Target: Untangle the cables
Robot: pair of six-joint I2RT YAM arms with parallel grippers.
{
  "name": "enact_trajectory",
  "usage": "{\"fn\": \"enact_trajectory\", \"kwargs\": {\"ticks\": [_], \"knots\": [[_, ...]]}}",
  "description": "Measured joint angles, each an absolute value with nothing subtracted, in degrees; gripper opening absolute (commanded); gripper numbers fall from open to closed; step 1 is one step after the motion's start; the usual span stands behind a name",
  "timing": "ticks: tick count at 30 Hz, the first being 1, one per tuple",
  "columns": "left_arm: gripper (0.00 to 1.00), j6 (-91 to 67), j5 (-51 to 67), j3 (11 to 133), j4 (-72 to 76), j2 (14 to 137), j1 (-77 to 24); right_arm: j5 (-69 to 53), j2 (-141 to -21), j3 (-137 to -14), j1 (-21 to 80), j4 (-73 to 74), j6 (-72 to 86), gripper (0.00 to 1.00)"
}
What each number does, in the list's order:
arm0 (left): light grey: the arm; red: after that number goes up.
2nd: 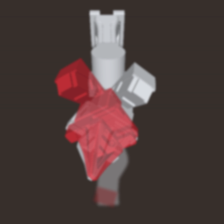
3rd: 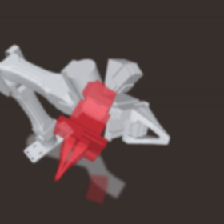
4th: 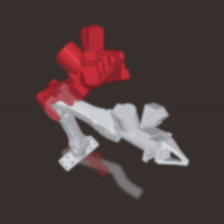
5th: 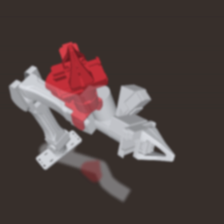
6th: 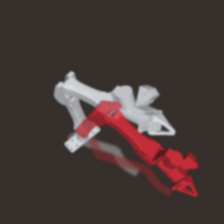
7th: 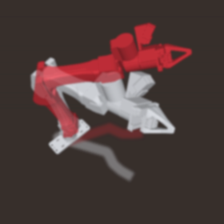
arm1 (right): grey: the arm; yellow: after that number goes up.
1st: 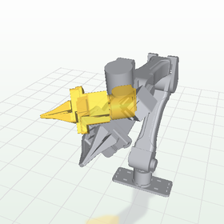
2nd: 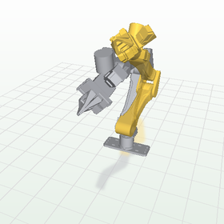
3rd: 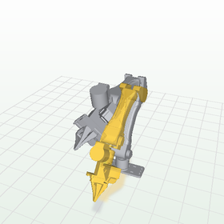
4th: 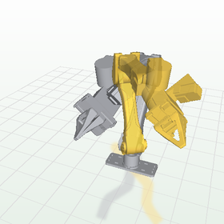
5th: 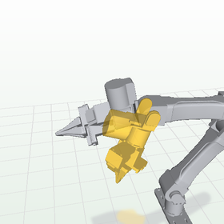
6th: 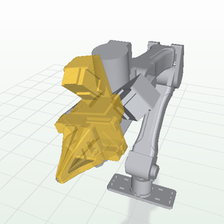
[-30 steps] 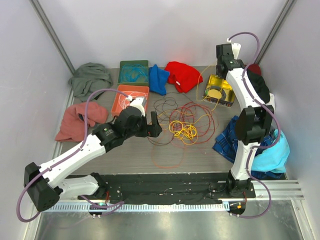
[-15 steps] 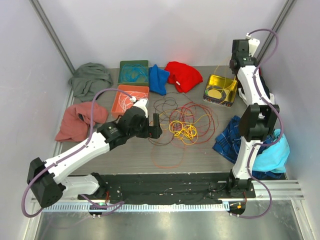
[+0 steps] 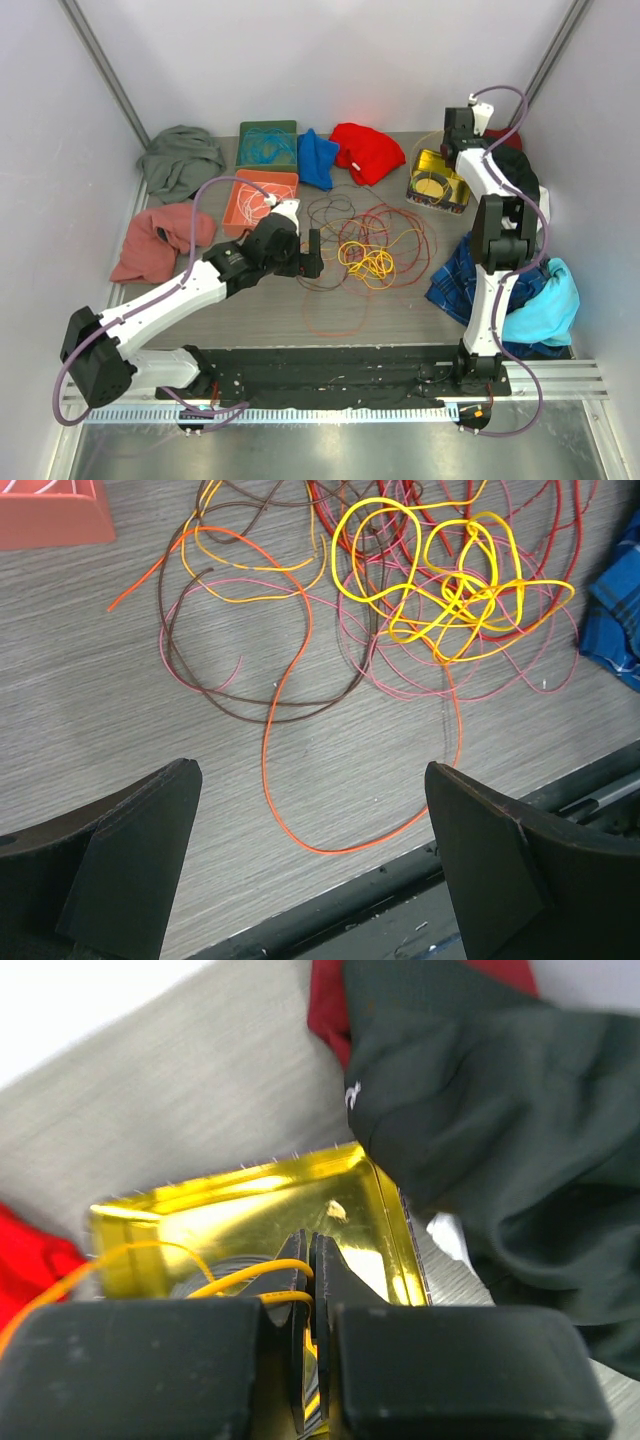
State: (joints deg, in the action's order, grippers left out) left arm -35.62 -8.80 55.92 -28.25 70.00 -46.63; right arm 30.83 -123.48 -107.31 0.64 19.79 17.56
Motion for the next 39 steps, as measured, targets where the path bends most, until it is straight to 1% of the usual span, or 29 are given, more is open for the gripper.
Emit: {"fn": "enact_trajectory", "kwargs": {"ticks": [4,12,15,16,19,22,26,30,35,39], "knots": [[1.00,-35.59,-9.02,56.29,-28.25,71.72,-46.63,30.98,-123.50,-102.54,0.34,16.38,16.75,0.01],[1.00,-35.59,-9.02,56.95,-28.12,72.86,-46.59,31.20,-123.52,-101.32,-0.82,13.28,16.64,0.01],[1.00,-35.62,-9.02,56.95,-28.12,72.82,-46.59,31.55,-123.68,-101.19,-0.93,14.55,16.36,0.17],[1.00,-35.62,-9.02,56.93,-28.12,72.73,-46.59,31.70,-123.68,-101.19,-0.93,14.85,16.36,0.28],[1.00,-35.64,-9.02,56.93,-28.12,72.23,-46.59,32.34,-123.68,-101.12,-0.93,15.57,16.27,0.40],[1.00,-35.79,-8.99,56.93,-28.14,71.46,-46.59,32.51,-123.68,-100.77,-0.86,16.05,16.53,0.45],[1.00,-36.03,-8.56,56.93,-28.14,70.87,-46.59,32.71,-123.66,-101.19,-0.84,20.29,17.12,0.45],[0.99,-36.34,-6.24,56.93,-28.18,70.85,-46.59,32.08,-123.44,-103.98,-0.86,28.18,17.87,0.45],[0.98,-37.30,-2.90,56.93,-28.21,70.87,-46.59,29.15,-121.86,-104.36,-0.80,36.34,19.14,0.43],[0.98,-37.52,-1.74,56.80,-28.08,70.85,-46.59,28.56,-116.88,-99.29,-0.30,38.39,19.66,0.43]]}}
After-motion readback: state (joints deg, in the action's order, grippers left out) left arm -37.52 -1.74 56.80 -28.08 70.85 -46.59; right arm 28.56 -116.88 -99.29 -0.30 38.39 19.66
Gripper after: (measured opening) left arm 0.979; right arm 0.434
